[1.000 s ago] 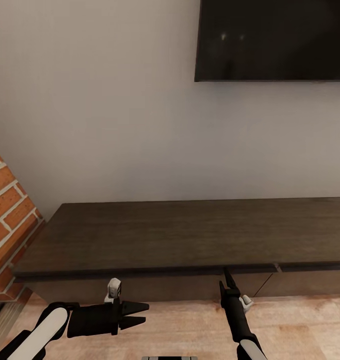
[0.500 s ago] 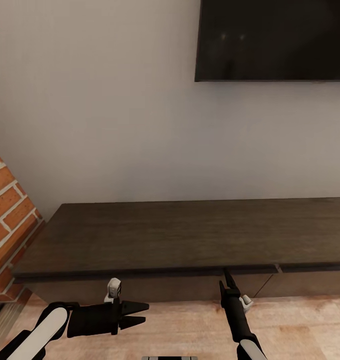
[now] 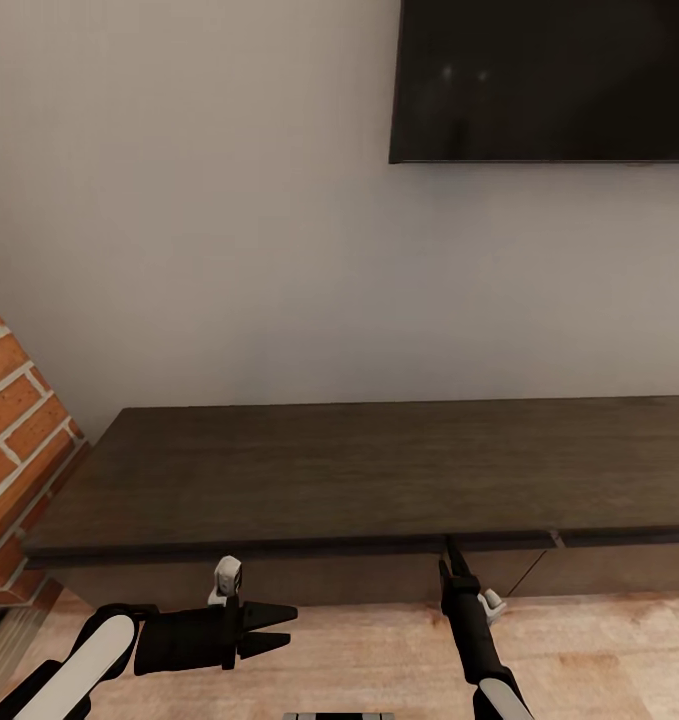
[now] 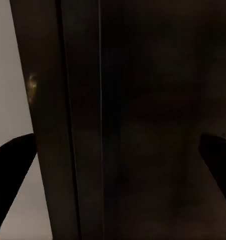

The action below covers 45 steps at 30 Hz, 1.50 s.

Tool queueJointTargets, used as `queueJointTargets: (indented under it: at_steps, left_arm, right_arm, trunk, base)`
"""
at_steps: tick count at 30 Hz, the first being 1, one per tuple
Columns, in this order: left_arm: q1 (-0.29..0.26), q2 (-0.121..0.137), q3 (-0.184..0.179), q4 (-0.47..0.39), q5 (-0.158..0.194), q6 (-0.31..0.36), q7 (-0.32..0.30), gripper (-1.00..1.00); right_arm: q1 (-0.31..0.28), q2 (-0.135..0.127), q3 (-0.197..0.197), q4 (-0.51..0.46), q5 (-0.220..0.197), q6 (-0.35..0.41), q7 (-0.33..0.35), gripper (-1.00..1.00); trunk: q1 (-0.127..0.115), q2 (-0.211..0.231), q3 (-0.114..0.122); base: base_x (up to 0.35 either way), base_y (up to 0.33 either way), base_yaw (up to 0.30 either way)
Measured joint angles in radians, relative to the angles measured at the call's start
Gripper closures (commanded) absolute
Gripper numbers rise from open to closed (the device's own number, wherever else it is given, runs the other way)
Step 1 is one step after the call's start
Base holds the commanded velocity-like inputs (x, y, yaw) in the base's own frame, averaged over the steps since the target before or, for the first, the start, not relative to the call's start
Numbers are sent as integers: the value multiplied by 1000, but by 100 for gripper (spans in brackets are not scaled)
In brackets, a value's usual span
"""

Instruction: Place each of the two pumpkins and all three candles from the living room inside a cabinet in the living room (use any cabinet), then make sure every cabinet is closed, and position the cauldron so it is next to a table in the living room.

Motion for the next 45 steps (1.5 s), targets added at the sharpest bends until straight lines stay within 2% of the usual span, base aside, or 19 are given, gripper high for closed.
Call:
queueJointTargets:
  at_steps: [26,45]
  left_arm:
    - [0,0,0,0,0,0,0,-100]
    - [0,2,0,0,1,0,0,-100]
  right_arm:
    - [1,0,0,-2,-5,8,1,100]
    - [0,-2,0,-3,-6,10,-1,100]
  trunk:
    - [0,0,0]
    - [1,0,0]
  base:
    - [0,0,0]
    - [-61,0,0]
